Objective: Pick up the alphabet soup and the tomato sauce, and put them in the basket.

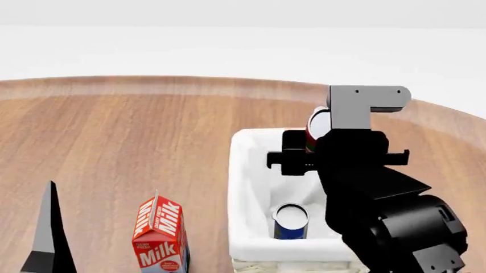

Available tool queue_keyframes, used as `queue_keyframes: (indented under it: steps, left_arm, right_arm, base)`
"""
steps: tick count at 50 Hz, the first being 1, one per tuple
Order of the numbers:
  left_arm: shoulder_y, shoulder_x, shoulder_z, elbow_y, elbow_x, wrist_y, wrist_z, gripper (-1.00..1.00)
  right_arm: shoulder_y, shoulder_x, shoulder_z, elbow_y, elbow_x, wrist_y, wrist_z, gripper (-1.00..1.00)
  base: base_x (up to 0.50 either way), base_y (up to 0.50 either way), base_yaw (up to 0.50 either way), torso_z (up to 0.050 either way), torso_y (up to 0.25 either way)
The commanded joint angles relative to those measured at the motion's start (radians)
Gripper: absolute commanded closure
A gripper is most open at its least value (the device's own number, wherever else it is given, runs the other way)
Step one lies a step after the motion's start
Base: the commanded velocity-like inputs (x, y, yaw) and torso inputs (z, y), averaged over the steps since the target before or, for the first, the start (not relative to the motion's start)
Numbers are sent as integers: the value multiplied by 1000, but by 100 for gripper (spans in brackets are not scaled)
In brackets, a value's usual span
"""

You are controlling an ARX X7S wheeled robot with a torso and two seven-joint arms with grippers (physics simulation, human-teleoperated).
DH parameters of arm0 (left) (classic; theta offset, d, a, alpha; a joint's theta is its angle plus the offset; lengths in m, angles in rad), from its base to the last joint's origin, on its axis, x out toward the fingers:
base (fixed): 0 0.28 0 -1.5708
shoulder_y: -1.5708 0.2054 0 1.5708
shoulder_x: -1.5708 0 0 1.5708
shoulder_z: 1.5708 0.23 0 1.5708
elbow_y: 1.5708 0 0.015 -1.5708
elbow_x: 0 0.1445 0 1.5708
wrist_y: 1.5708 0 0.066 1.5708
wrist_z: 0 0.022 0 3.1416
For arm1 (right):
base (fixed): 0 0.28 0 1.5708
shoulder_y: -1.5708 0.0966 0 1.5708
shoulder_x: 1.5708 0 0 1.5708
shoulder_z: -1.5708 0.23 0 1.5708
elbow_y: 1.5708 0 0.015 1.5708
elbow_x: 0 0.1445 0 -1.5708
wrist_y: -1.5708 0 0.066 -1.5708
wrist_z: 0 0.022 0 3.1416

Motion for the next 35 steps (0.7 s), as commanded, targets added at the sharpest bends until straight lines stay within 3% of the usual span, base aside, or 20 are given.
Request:
queue_keyframes:
  steps: [1, 15, 35]
  left_arm:
    - [-2, -2, 0, 1, -3, -2, -1, -100]
    - [-2, 0, 5, -9, -2, 10, -2, -100]
    - [1, -4, 4, -13, -3, 17, -5, -100]
  right_arm:
    - [34, -73, -24, 171, -84, -30, -58, 100]
    - [92, -170, -62, 429, -125, -28, -143, 100]
    - [90, -190, -70, 450, -120, 3, -171, 100]
  base:
    - [0, 0, 0, 0, 0]
    - [0, 0, 0, 0, 0]
    - [0, 0, 0, 0, 1]
